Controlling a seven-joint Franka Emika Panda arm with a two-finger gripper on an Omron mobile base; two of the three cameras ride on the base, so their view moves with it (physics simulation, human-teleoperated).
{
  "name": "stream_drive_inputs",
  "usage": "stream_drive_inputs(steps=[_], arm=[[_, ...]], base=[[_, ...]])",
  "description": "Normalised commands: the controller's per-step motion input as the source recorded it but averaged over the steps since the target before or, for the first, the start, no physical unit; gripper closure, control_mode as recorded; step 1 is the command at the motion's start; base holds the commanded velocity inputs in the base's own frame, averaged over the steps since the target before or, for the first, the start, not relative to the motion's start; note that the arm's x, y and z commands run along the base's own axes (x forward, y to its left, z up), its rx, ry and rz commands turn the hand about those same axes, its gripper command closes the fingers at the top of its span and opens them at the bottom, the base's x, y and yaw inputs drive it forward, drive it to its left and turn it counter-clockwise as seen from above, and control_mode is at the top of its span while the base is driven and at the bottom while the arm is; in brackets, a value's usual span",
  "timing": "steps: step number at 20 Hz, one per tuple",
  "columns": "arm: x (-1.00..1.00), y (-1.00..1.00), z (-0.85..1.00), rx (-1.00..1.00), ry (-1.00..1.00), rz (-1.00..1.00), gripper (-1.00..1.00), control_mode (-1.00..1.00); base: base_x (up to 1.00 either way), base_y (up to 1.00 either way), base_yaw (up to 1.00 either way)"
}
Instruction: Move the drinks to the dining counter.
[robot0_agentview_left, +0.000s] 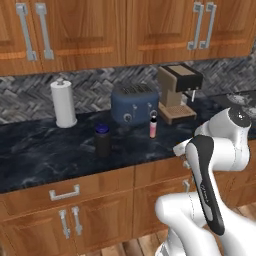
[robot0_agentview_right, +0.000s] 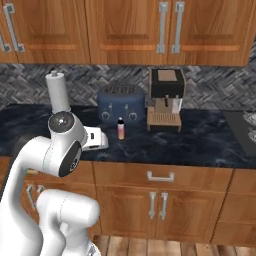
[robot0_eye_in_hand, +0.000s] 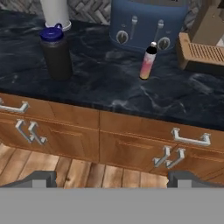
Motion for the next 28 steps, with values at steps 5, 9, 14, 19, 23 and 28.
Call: stream_drive_inputs(steps=[5,9,14,19,23,28], arm=[[0.00,0.00,0.00,0.00,0.00,0.00,-1.00,1.00],[0.00,0.00,0.00,0.00,0.00,0.00,-1.00,1.00],[0.00,0.00,0.00,0.00,0.00,0.00,-1.00,1.00],[0.00,0.00,0.00,0.00,0.00,0.00,-1.00,1.00],[0.00,0.00,0.00,0.00,0.00,0.00,-1.00,1.00],[0.00,0.00,0.00,0.00,0.00,0.00,-1.00,1.00]], base=[[0.70,0.00,-0.08],[0.71,0.00,-0.04],[0.81,0.00,0.00],[0.67,0.00,0.00],[0.31,0.00,0.01],[0.04,0.00,0.00]])
